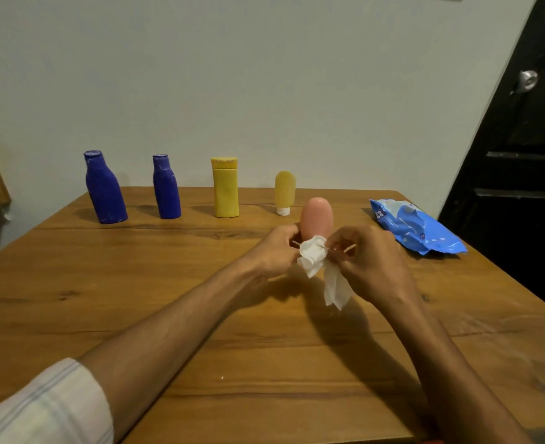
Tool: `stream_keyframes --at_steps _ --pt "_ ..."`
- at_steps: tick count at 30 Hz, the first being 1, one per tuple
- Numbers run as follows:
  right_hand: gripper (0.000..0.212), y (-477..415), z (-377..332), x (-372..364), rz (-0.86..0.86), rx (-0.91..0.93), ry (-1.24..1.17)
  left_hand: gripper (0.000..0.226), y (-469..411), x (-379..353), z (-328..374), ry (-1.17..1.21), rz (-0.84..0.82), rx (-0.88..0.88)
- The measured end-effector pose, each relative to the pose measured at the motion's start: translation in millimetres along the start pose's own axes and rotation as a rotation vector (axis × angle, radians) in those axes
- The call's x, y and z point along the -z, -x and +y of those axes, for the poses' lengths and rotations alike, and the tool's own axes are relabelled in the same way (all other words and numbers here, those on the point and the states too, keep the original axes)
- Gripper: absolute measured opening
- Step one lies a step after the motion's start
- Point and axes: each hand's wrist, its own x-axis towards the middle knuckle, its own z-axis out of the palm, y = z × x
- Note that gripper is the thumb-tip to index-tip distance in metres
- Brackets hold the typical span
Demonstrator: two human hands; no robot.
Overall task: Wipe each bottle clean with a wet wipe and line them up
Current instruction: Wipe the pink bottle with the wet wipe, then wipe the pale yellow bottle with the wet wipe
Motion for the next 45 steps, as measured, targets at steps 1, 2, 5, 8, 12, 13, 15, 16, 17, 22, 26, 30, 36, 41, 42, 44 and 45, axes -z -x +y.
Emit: stream_keyframes --at_steps 1,2,5,8,12,13,15,16,17,22,26,30,36,41,42,44,45 --pt "0.015 -1.9 5.9 2.8 -0.028 -0.024 0.033 0.026 -6.7 -5.7 -1.5 0.011 -0.021 0.006" --pt "0.013 -3.7 10.7 5.4 -0.054 -0.043 0.06 0.033 -12.4 -10.6 -2.8 0.012 -0.033 0.0" --pt "0.011 -8.8 25.8 12.4 -0.129 -0.104 0.107 0.052 -32.2 -24.5 -7.0 -0.046 -0.059 -0.072" --pt "0.011 -13.5 37.6 15.4 -0.157 -0.167 0.122 0.058 -47.1 -35.9 -9.9 -0.118 -0.078 -0.118" --pt "0.01 -17.4 48.9 15.4 -0.163 -0.235 0.119 0.052 -57.8 -47.3 -13.3 -0.142 -0.051 -0.149" --pt "0.01 -17.3 51.0 15.1 -0.162 -0.244 0.118 0.051 -59.7 -49.7 -14.1 -0.144 -0.046 -0.16" --pt "0.009 -17.1 54.2 14.8 -0.152 -0.256 0.118 0.05 -64.2 -53.8 -16.9 -0.152 -0.037 -0.18" --pt "0.009 -17.2 55.4 14.5 -0.151 -0.261 0.119 0.05 -65.6 -55.8 -17.9 -0.153 -0.036 -0.187" --pt "0.01 -17.4 55.9 13.7 -0.155 -0.267 0.118 0.05 -65.8 -57.2 -18.4 -0.155 -0.037 -0.19" --pt "0.01 -20.2 56.3 10.2 -0.181 -0.285 0.112 0.05 -65.4 -59.5 -18.1 -0.15 -0.038 -0.195" --pt "0.013 -20.1 53.7 10.5 -0.178 -0.275 0.122 0.054 -65.7 -57.4 -19.4 -0.165 -0.058 -0.199" --pt "0.009 -18.0 37.6 9.2 -0.168 -0.198 0.11 0.037 -69.1 -37.5 -22.1 -0.137 -0.028 -0.191" --pt "0.006 -29.6 -6.5 -16.2 -0.145 0.046 -0.024 0.025 -89.7 25.0 -34.7 -0.087 0.264 -0.118" --pt "0.009 -61.3 -27.7 -58.8 -0.066 0.024 -0.215 0.015 -113.3 53.9 -43.1 -0.044 0.347 -0.092" --pt "0.01 -65.6 -28.7 -67.1 -0.052 -0.005 -0.246 0.014 -116.5 57.2 -45.3 -0.063 0.344 -0.105" --pt "0.01 -75.3 -28.4 -83.1 -0.013 -0.076 -0.305 0.025 -129.6 63.2 -52.3 -0.068 0.35 -0.094" --pt "0.009 -79.8 -27.0 -90.1 0.001 -0.121 -0.338 0.031 -137.6 65.7 -55.2 -0.072 0.358 -0.085"
